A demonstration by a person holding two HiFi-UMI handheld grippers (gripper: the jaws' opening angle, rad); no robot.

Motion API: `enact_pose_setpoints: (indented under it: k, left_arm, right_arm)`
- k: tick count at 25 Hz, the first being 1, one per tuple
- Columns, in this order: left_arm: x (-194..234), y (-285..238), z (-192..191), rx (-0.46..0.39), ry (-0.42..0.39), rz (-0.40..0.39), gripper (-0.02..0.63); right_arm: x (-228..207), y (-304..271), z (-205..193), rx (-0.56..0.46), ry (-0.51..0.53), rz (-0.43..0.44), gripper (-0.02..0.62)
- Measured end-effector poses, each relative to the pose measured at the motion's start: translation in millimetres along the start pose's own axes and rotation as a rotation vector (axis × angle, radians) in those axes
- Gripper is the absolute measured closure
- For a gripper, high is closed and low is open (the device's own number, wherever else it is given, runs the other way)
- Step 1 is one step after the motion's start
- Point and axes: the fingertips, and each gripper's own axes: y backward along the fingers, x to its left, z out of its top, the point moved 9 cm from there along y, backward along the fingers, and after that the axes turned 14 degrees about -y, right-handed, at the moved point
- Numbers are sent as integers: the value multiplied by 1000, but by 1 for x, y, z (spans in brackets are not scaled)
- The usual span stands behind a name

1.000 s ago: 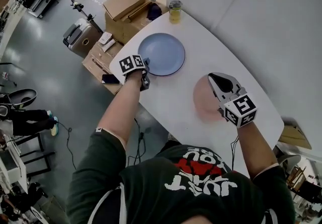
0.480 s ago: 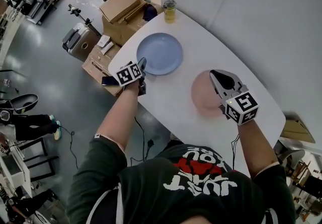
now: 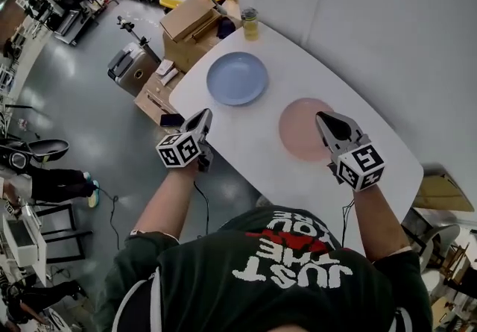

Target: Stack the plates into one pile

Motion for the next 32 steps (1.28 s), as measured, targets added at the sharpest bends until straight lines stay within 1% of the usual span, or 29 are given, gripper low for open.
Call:
enact_pose_setpoints:
  k: [2,4,7,11,13,15,17,20,22,24,26,29,32]
  left_arm:
    - [-22,21,1,-7,-19,-35,598]
    - [-38,31,7,-16,-56,-84,598]
    - [-41,30,23,-31,-134,-172,598]
    - [-6,9,53,-92,-192,-281,598]
    - [17,-4,70,-111,-209,-353,598]
    - [46,-16,89,-106,-244,-438,598]
    - [87,-27,110,-78,-304,-512,598]
    - [160,-43,141,-7,-378,-596,598]
    - [199,-53,155,41,-393,-652,597]
    - [224,-67,161,81,-378,-698,597]
    - [238,-79,156,123,-345,-721,597]
    - [240,-93,138,180,-299,-742,597]
    - [228,-110,114,248,-299,-767,597]
  right_arm:
    - [3,18,-9,-19,-5,7,589]
    - [3,29,-19,-32,-3,7,589]
    - [3,36,-33,-47,-16,-28,589]
    - [14,19,-42,-64,-16,-101,589]
    - [24,0,-35,-80,-17,-156,589]
    - [40,-29,-23,-111,-41,-211,589]
    - [59,-71,-13,-150,-86,-261,589]
    - [89,-140,-3,-209,-178,-336,589]
    - [108,-172,-2,-213,-231,-385,589]
    - [124,-193,2,-204,-262,-429,589]
    - [139,-207,5,-193,-271,-459,589]
    - [157,-217,5,-196,-272,-486,589]
    - [165,-217,3,-218,-284,-509,589]
